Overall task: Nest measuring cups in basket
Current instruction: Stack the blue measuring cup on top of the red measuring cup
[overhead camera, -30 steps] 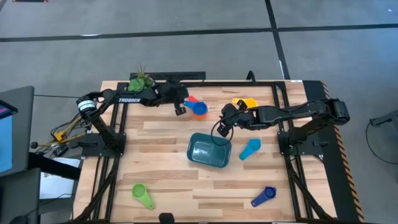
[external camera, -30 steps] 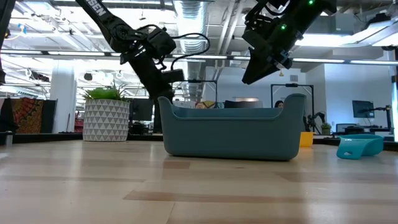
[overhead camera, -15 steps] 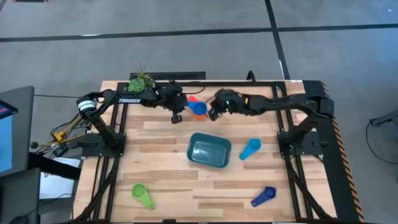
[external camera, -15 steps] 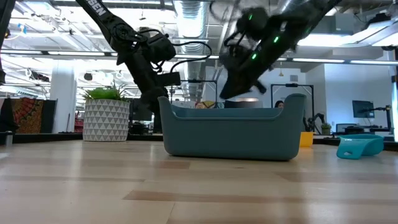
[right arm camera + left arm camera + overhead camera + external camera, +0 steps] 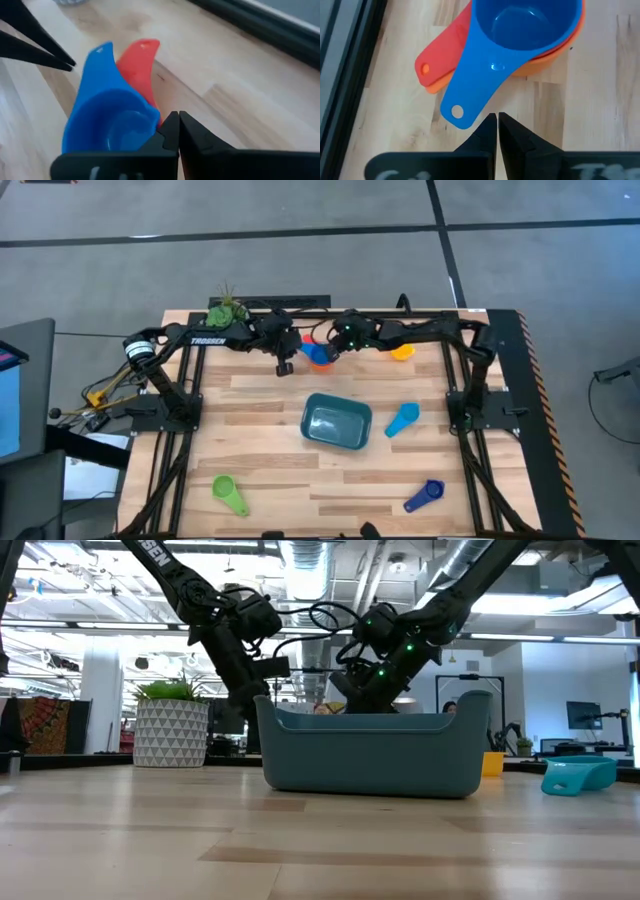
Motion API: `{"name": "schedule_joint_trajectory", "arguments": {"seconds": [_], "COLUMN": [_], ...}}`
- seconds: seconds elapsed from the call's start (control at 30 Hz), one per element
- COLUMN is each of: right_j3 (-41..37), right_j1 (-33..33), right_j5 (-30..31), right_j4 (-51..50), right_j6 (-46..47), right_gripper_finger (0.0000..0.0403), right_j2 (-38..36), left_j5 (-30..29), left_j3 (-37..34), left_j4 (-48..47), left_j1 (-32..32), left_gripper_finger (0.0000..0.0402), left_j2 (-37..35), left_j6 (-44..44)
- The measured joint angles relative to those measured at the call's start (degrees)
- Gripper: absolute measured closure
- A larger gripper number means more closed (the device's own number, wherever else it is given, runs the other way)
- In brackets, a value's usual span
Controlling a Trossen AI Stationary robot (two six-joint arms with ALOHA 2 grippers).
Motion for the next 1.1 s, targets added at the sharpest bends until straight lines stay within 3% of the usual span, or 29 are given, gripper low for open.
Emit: {"name": "schedule_joint_trajectory", "arguments": {"seconds": [0.5,0.83,1.1], "right_j3": [0.8,1.1,2.1], "right_j1": [-3.3,-3.2,-3.2], "right_j5": [-3.2,-3.9,-4.7], "right_j4": [-1.5,-1.8,-0.4], "right_j6": [-5.3,-6.6,-6.6], "right_gripper_finger": [0.0388,0.0394,0.0391], "right_j2": [1.1,2.9,4.5], "left_j5": [0.8,1.8,1.9], "left_j3": [0.0,0.0,-0.1], "left_j4": [4.1,-3.8,-0.7], "left_j1": [-0.2,-0.2,-0.2], "left_gripper_finger": [0.0396,0.0396,0.0396], "left_j2": [0.0,0.0,0.0], "left_j6": [0.3,2.8,3.4]}}
